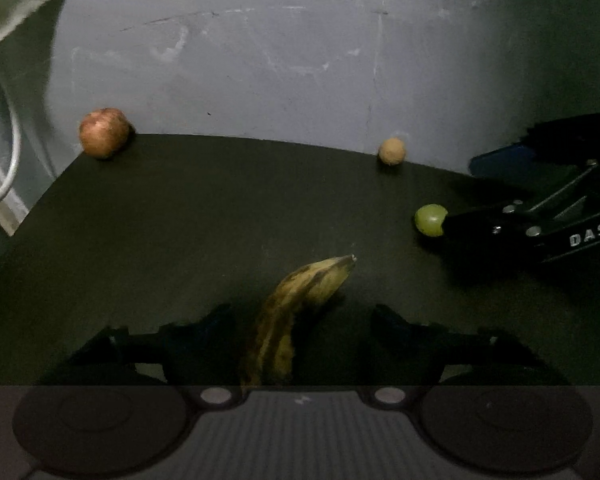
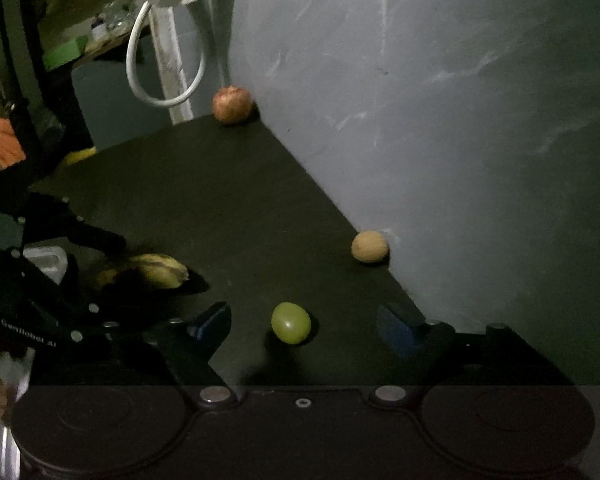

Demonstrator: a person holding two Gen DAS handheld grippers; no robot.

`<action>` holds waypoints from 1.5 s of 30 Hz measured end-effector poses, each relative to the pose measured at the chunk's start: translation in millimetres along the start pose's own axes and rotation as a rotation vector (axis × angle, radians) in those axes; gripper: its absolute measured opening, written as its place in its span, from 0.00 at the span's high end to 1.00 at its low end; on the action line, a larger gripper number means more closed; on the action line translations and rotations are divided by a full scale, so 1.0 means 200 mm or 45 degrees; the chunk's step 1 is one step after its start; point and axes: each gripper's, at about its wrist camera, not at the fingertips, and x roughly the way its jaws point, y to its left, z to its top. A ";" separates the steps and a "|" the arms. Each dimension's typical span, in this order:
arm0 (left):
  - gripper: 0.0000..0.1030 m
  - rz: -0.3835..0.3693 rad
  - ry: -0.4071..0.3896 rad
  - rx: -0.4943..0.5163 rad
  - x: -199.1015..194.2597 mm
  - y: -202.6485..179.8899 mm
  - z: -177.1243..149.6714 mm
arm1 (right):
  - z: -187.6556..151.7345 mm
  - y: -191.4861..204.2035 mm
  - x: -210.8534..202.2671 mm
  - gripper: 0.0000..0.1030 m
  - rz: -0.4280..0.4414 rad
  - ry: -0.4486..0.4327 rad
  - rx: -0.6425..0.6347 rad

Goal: Organize fruits
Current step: 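Grasp the dark-spotted banana with the left tool while the right tool grasps another green grape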

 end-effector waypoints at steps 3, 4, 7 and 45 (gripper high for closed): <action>0.29 -0.001 0.023 0.009 0.02 0.01 0.01 | 0.00 0.00 0.06 0.27 0.022 0.031 -0.029; 0.31 -0.003 0.032 0.013 0.03 0.01 0.01 | 0.00 0.01 0.07 0.28 0.031 0.040 -0.040; 0.41 -0.008 0.056 0.010 0.04 0.02 0.01 | 0.00 0.01 0.11 0.30 0.041 0.055 -0.072; 0.70 0.061 -0.011 -0.115 -0.09 0.02 0.01 | 0.00 0.10 0.02 0.76 0.044 0.051 -0.152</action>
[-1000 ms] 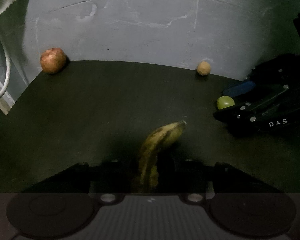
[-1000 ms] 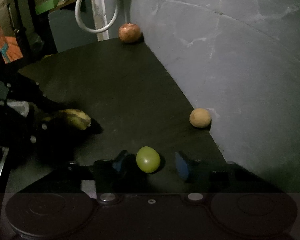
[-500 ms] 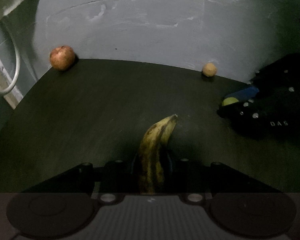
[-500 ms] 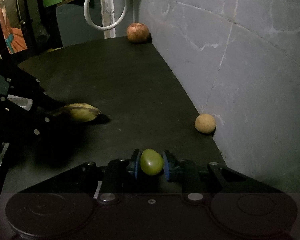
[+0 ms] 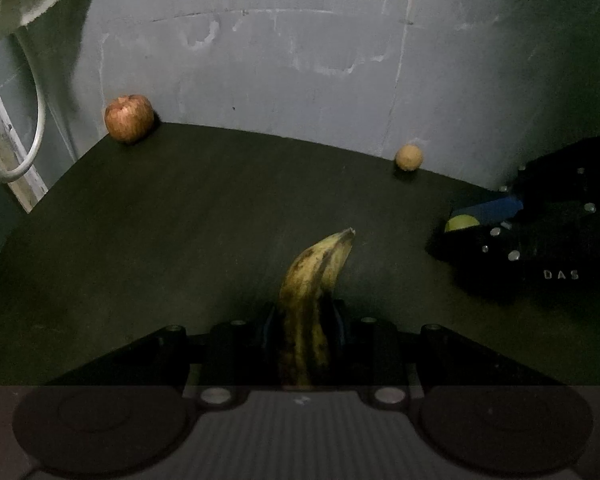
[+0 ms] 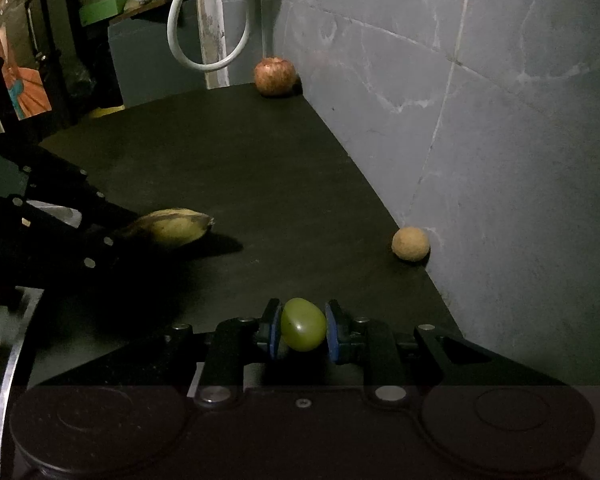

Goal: Organize fruits
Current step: 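Grasp the dark-spotted banana with the left tool while the right tool grasps another green grape, then carry the banana and the grape over the silver tray with both tools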

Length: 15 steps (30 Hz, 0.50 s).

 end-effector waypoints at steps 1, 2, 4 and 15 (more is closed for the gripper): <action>0.70 -0.001 -0.004 0.001 -0.01 0.00 0.00 | 0.00 0.01 -0.01 0.76 -0.001 -0.002 0.001; 0.70 -0.004 -0.008 0.001 -0.02 0.00 0.00 | 0.00 0.01 -0.02 0.76 -0.005 -0.005 0.003; 0.70 -0.007 -0.015 0.003 -0.04 -0.01 0.00 | 0.00 0.02 -0.04 0.76 -0.010 -0.010 0.010; 0.70 -0.028 -0.058 0.006 -0.16 -0.04 0.01 | 0.00 0.10 -0.15 0.76 -0.031 -0.047 0.016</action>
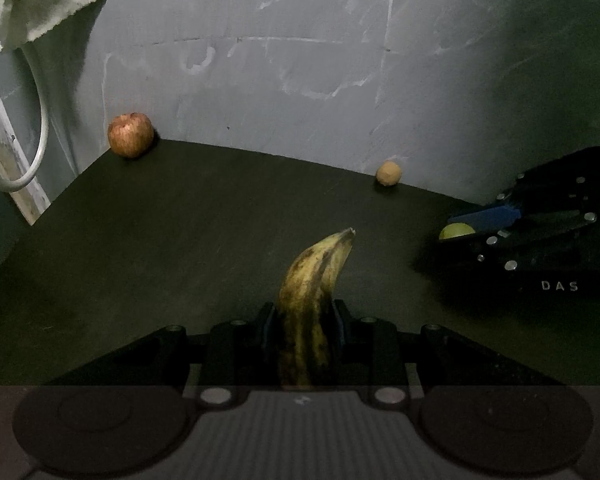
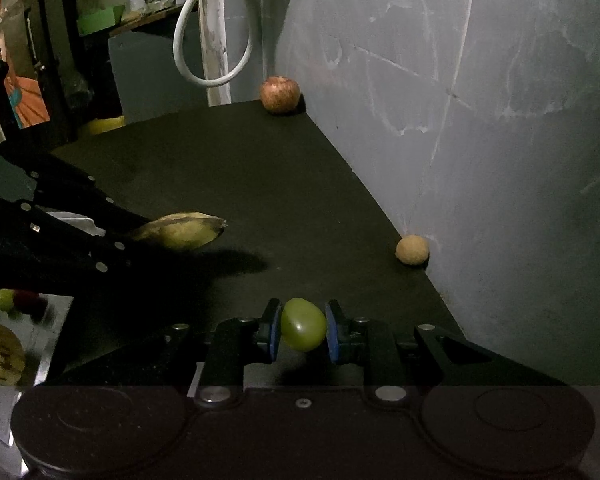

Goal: Organize fruits
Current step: 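Carry the banana and the grape over the silver tray with both tools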

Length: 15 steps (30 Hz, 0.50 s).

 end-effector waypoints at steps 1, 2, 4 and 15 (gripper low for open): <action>0.70 -0.002 -0.005 -0.001 -0.01 0.00 0.00 | 0.00 0.01 -0.01 0.76 -0.001 -0.005 0.000; 0.70 -0.004 -0.010 -0.002 -0.02 0.00 0.00 | 0.01 0.02 -0.03 0.76 -0.001 -0.010 0.000; 0.70 -0.006 -0.022 -0.004 -0.05 0.00 0.00 | 0.02 0.03 -0.06 0.76 -0.003 -0.024 0.000; 0.70 0.016 -0.125 -0.027 -0.31 0.04 -0.01 | 0.15 0.20 -0.26 0.76 0.002 -0.142 -0.012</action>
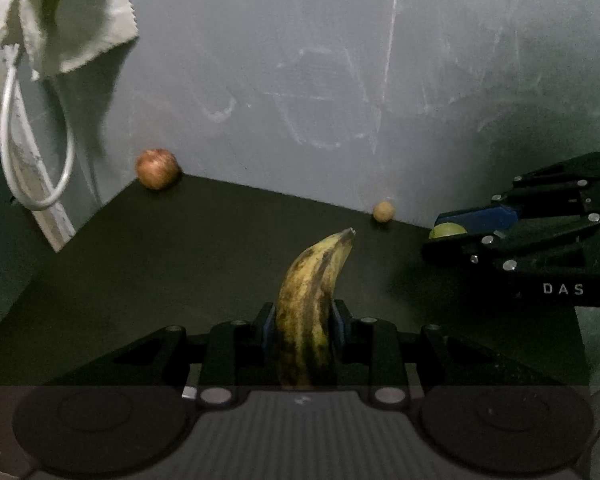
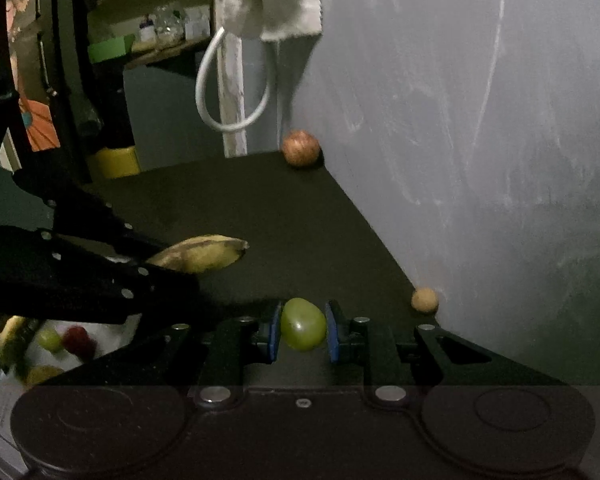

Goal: Organize fruits
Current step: 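Carry the banana and the grape over the silver tray with both tools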

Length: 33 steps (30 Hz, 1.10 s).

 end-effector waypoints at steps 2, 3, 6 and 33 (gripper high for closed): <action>0.70 0.010 -0.018 -0.012 -0.05 0.02 -0.01 | 0.03 0.04 -0.03 0.76 0.003 -0.019 -0.004; 0.70 0.014 -0.026 -0.018 -0.08 0.03 -0.01 | 0.04 0.05 -0.04 0.76 0.004 -0.027 -0.007; 0.70 0.026 -0.053 -0.037 -0.17 0.07 -0.03 | 0.09 0.12 -0.09 0.76 0.008 -0.059 -0.020; 0.70 0.085 -0.235 -0.139 -0.90 0.41 -0.38 | 0.25 0.86 -0.60 0.76 0.037 -0.247 -0.124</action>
